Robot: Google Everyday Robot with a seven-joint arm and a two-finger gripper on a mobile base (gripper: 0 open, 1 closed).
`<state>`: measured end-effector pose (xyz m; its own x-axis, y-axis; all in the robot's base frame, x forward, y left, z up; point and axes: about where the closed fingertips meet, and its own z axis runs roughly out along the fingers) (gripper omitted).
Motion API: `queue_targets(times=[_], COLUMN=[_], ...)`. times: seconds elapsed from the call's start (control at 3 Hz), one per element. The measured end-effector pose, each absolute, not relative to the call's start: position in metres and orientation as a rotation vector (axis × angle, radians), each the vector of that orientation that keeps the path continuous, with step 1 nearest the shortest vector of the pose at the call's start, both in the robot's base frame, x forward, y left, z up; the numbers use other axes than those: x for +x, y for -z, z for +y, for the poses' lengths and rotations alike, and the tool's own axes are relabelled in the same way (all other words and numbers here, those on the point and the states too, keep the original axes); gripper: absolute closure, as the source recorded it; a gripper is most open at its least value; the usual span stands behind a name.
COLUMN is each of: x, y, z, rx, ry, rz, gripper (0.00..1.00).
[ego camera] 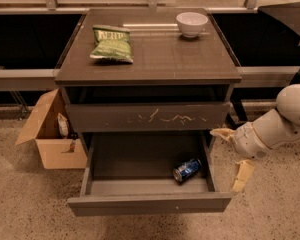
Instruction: Pick pepsi can from middle drawer and place on counter
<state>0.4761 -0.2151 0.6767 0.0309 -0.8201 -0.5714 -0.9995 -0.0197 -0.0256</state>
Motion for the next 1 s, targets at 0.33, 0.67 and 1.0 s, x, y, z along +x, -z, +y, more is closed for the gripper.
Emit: queue_targets(times=[0.33, 0.67, 1.0], x=[0.486, 0.490, 0.504], y=[-0.654, -0.642, -0.616], z=[-0.222, -0.221, -0.218], rx=[-1.832, -1.843, -1.889], ry=[-0.527, -0.525, -0.521], rz=[1.866, 1.869, 1.835], gripper=[0.00, 0.00, 0.00])
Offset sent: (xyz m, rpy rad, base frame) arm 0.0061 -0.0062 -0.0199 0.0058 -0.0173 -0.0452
